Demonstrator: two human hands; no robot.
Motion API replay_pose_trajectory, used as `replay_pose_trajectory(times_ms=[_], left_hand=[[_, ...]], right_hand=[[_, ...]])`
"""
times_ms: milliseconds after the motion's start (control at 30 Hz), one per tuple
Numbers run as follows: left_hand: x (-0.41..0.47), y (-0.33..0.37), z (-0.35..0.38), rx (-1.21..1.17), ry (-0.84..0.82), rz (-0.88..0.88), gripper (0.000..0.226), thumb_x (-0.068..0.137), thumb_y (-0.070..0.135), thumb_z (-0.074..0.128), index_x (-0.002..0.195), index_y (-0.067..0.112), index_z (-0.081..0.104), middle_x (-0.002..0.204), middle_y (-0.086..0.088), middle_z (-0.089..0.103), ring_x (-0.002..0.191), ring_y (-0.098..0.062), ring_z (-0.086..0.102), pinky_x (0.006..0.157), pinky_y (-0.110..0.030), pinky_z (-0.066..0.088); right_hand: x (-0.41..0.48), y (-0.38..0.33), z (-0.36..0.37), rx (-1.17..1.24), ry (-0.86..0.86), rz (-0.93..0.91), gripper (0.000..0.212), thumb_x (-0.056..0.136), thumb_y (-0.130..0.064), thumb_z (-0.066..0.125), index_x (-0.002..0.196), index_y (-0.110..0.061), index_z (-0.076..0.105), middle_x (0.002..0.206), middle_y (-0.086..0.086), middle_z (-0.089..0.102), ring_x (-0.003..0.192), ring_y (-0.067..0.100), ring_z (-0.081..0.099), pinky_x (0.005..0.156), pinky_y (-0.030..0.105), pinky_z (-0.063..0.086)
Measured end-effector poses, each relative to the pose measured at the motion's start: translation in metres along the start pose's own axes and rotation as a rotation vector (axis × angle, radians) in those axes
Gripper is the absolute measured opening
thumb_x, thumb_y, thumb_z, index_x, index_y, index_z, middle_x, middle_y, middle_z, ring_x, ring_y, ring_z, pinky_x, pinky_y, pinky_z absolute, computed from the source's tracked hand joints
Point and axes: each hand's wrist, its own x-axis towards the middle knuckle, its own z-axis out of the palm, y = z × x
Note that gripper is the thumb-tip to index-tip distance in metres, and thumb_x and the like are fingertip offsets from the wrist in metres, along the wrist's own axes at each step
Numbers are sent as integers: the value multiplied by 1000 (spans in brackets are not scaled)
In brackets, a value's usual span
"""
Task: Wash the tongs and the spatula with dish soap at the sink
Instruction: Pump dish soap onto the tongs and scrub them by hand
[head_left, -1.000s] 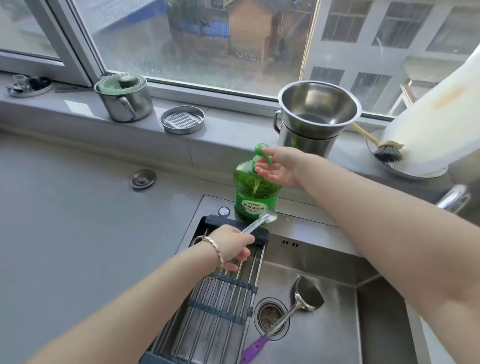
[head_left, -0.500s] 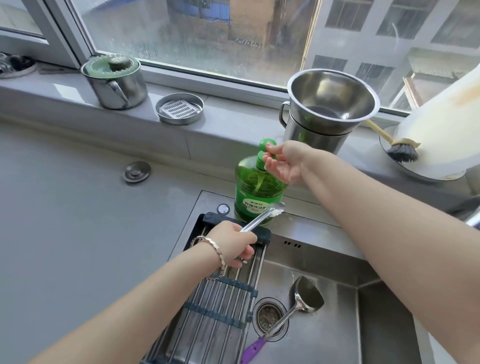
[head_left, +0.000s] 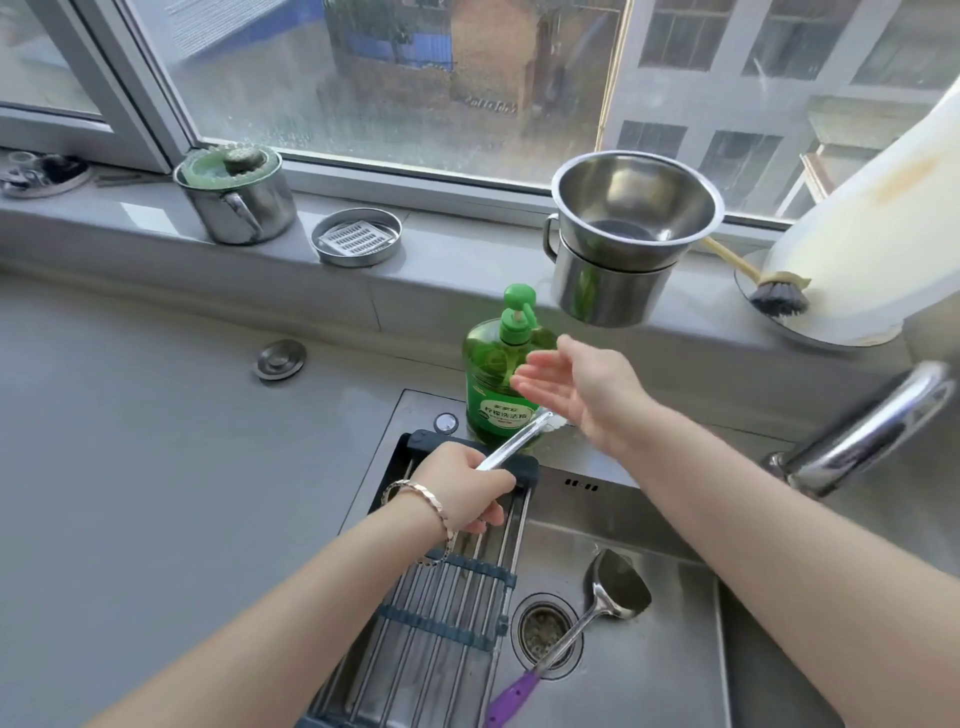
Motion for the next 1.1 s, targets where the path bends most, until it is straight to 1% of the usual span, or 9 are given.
replay_pose_trajectory(times_ms=[100,233,333,433,600,733,867,1033,1100], left_hand=[[-12,8,14,84,20,79,21,86,8,55,66,9,53,54,-2,54,47,-11,55,54,-19,50],[-38,9,34,236,-4,195,34,78,4,59,53,20,43,50,5,44,44,-7,41,45,-17,38],[-53,6,48,282,-77,260,33,74,1,57,53,18,38,52,2,38,47,-12,36,52,-24,36],[-64,11,61,367,-140,309,5,83,5,57,80,9,59,70,-5,56,66,-17,53,64,-28,44],[-75,-4,70,223,-138,295,30,70,-4,58,54,16,41,53,1,39,46,-11,35,55,-26,37],[-85,2,77,236,-237,327,18,60,5,64,75,-2,60,66,-12,59,62,-18,57,61,-33,47],[-92,-4,74,172,-429,268,38,70,-13,62,66,17,40,60,6,41,50,-6,41,58,-20,43],[-101,1,83,242,-403,353,15,74,-7,68,84,1,60,76,-7,58,71,-15,56,75,-37,52],[-99,-4,82,160,-391,325,23,71,-5,72,71,8,52,64,-1,54,57,-10,50,65,-29,51]], right_hand=[[-56,55,-18,-650,-167,-576,40,101,-28,33,109,-4,64,116,7,64,110,11,56,105,27,40],[-71,87,-66,-1316,-338,-891,83,87,-69,8,147,-12,17,151,-9,13,141,0,3,116,21,-1],[-80,85,-90,-1377,-194,-862,98,79,-79,1,147,-10,13,153,-4,9,144,7,0,116,34,5],[-105,103,-85,-1463,-347,-1002,97,85,-73,6,146,1,21,154,9,16,145,17,7,117,32,4],[-114,88,-116,-1420,-145,-846,107,75,-82,-3,148,-6,18,156,2,7,144,8,-6,117,32,1],[-142,110,-100,-1536,-322,-972,97,86,-72,8,143,3,28,152,13,22,142,20,15,115,30,8],[-136,102,-129,-1423,-157,-859,107,75,-82,-2,148,-6,20,152,-1,6,144,10,2,116,31,6],[-165,118,-116,-1490,-359,-955,95,87,-70,13,142,6,29,152,14,19,143,19,12,116,28,8],[-160,111,-128,-1488,-237,-939,93,88,-70,10,142,4,32,151,14,23,143,21,16,116,28,6]])
